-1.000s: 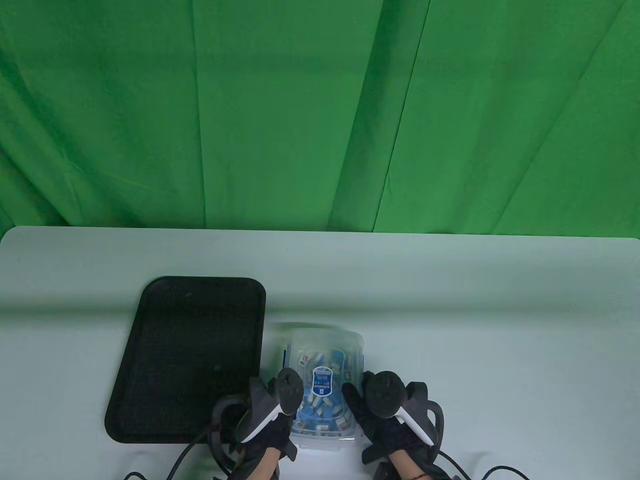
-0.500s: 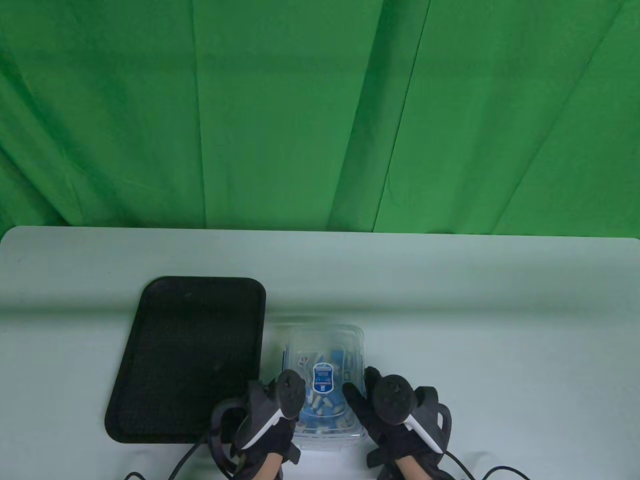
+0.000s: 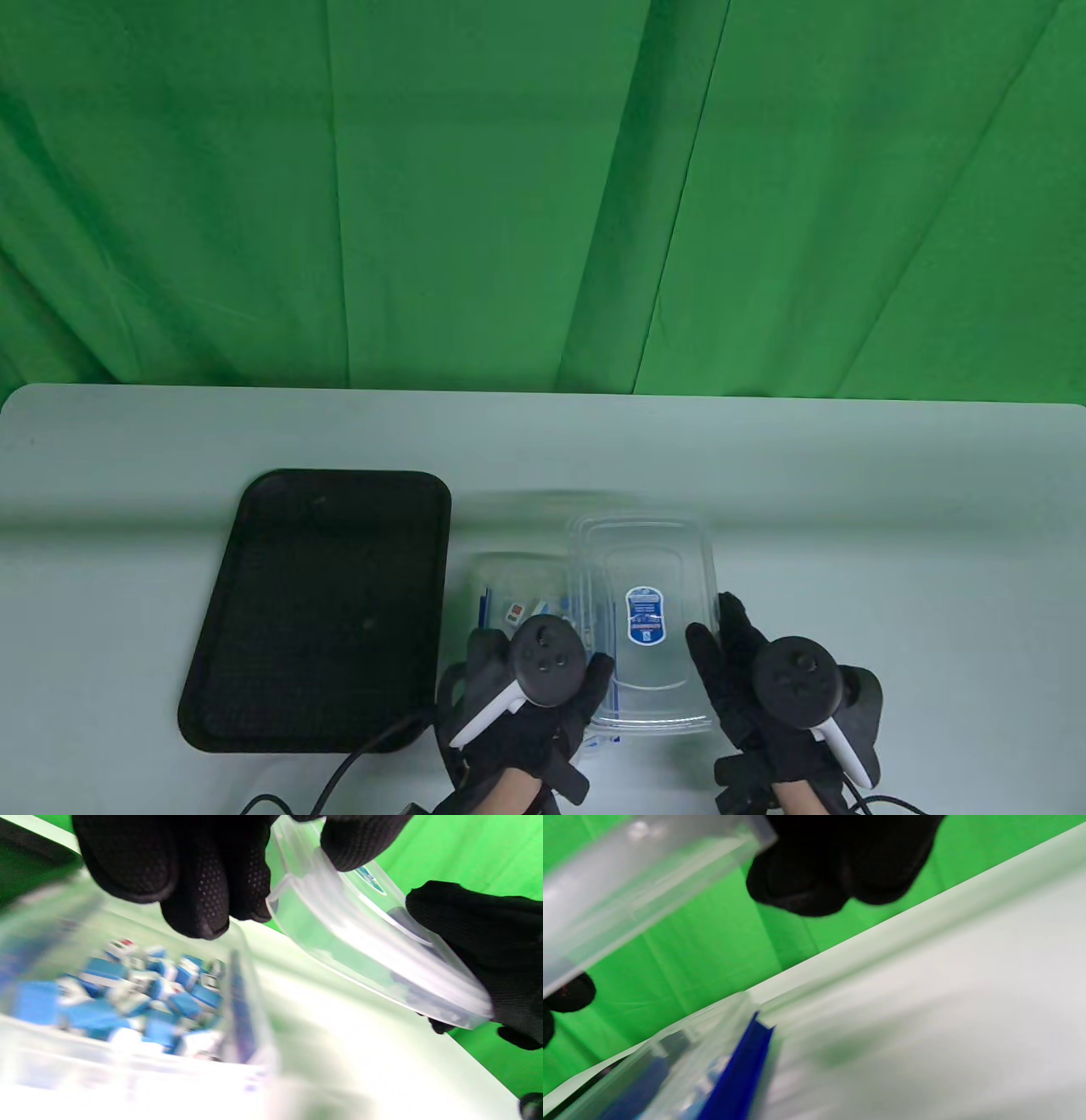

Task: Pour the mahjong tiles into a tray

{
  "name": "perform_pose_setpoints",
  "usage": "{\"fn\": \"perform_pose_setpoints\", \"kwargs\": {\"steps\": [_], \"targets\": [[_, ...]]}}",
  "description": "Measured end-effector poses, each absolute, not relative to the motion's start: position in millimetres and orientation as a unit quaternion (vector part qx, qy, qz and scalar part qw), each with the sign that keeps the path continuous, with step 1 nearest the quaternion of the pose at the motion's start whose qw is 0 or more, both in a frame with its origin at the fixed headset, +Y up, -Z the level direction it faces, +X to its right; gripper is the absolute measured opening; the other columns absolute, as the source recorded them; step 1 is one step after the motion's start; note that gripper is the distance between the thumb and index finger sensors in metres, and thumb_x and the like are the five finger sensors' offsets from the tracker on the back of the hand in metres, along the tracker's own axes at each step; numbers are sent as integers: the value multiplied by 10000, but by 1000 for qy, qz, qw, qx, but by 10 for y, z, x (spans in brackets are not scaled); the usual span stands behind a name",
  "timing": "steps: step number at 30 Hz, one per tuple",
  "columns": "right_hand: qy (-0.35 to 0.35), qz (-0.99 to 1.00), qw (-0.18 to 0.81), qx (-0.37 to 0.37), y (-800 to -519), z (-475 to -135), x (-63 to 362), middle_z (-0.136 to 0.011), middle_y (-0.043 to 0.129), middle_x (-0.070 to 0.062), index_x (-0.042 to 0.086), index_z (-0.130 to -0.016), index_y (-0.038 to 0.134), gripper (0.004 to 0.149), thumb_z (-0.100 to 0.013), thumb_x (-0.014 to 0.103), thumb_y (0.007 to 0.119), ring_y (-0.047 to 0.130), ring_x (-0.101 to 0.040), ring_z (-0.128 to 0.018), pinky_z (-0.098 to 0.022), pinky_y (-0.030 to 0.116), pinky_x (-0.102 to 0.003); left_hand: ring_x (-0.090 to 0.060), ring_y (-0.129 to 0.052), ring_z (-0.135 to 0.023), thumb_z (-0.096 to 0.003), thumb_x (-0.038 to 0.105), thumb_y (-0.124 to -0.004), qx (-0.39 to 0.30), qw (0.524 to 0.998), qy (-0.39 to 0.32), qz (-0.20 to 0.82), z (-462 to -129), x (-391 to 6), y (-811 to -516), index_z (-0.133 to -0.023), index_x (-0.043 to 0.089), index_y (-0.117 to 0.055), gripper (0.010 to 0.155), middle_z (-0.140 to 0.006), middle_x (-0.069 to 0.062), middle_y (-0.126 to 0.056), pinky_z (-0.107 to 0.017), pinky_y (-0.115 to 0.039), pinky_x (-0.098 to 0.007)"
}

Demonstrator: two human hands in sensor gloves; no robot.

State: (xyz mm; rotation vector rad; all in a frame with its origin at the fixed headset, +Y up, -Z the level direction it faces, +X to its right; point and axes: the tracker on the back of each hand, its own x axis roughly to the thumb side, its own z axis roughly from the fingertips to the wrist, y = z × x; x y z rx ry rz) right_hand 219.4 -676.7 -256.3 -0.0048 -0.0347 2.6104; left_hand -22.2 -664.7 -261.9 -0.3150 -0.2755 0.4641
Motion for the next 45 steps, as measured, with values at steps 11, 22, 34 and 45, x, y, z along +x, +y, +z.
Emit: {"fn": "perform_pose_setpoints", "kwargs": {"steps": [11, 22, 34, 45], "targets": [[16, 968, 228, -104, -7005, -2603, 2766, -900, 831, -111, -16, -1163, 492, 663, -711, 468, 500, 916, -255, -619, -498, 838, -387, -338, -1007, -596, -667, 407, -637, -145, 967, -129, 165, -2802, 638, -6773, -1079, -150, -541, 699, -805, -152, -948, -425, -827, -489], [126, 961, 182, -166, -7248, -2724, 2933, -948, 802, -140, 2, -1185, 481, 621, -725, 420, 486, 898, -292, -670, -539, 821, -418, -345, -1014, -591, -669, 379, -621, -230, 956, -123, 134, -2932, 1008, -7144, -1071, -167, -571, 679, -794, -167, -966, -424, -829, -490], [195, 956, 110, -191, -7428, -2807, 2934, -963, 806, -145, 3, -1182, 500, 612, -729, 415, 501, 899, -310, -700, -568, 810, -443, -366, -1008, -606, -670, 349, -606, -310, 937, -108, 121, -3003, 1184, -7442, -1069, -179, -573, 662, -808, -192, -961, -432, -822, -505], [216, 956, 57, -191, -7520, -2846, 2845, -965, 815, -143, 6, -1173, 520, 613, -724, 424, 512, 901, -316, -708, -578, 806, -454, -378, -998, -620, -669, 352, -623, -290, 948, -102, 82, -2999, 1214, -7506, -1076, -154, -586, 650, -816, -195, -957, -446, -812, -513]]}}
